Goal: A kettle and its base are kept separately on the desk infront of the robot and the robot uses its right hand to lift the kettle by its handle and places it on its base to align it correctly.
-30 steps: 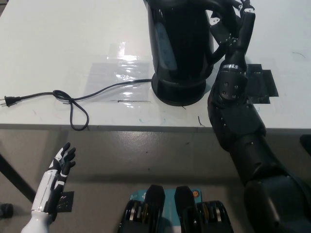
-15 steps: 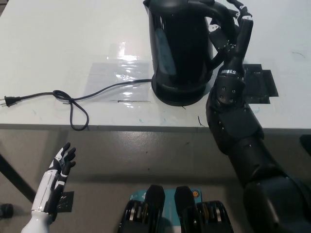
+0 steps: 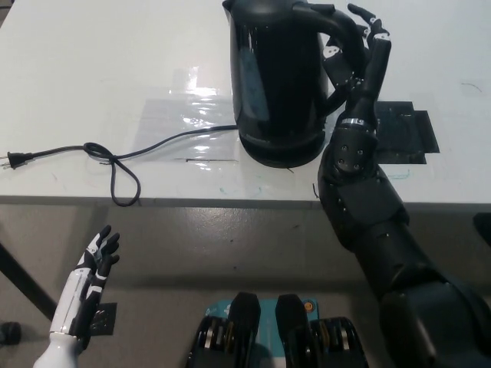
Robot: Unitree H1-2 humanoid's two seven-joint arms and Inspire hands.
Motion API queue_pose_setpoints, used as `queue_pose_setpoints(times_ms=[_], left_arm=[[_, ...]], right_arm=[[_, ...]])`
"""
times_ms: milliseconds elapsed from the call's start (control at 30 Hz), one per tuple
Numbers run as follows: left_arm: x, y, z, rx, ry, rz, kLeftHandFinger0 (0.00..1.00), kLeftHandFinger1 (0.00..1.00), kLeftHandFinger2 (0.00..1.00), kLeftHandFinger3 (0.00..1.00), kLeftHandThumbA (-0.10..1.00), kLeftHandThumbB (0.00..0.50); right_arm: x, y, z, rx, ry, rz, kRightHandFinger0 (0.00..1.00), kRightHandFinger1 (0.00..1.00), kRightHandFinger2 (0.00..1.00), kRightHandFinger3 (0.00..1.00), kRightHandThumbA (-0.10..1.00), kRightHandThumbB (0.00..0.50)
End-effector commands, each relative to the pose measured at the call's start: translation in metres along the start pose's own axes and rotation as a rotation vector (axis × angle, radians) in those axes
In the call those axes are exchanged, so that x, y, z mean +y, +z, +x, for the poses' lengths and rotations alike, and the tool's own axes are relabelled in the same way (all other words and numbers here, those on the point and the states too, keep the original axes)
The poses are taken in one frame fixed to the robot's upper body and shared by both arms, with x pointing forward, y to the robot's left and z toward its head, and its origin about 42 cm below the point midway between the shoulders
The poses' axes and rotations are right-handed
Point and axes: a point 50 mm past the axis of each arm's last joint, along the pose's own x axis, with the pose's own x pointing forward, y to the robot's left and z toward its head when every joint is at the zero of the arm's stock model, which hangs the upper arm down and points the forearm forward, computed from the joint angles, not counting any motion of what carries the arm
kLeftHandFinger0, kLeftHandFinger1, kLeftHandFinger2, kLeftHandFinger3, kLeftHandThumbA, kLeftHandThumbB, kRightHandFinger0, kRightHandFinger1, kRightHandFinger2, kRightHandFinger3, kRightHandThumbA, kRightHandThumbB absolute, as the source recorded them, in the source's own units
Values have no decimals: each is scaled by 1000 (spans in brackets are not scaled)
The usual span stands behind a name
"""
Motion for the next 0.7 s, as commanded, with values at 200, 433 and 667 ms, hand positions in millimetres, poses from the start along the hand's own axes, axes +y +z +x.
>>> queue_pose_setpoints(times_ms=[200, 433, 667], left_arm=[[6, 13, 9, -73, -8, 6, 1000, 1000, 1000, 1000, 917, 225], [7, 13, 8, -68, -5, 2, 1000, 1000, 1000, 1000, 920, 231], [8, 14, 9, -69, -4, 2, 1000, 1000, 1000, 1000, 918, 215]], right_arm=[[18, 14, -7, -65, 37, 82, 0, 117, 519, 714, -100, 135], [7, 3, -9, -46, 32, 77, 0, 116, 516, 705, -100, 134], [-13, 1, 1, -70, 17, 40, 0, 114, 501, 673, -100, 152]])
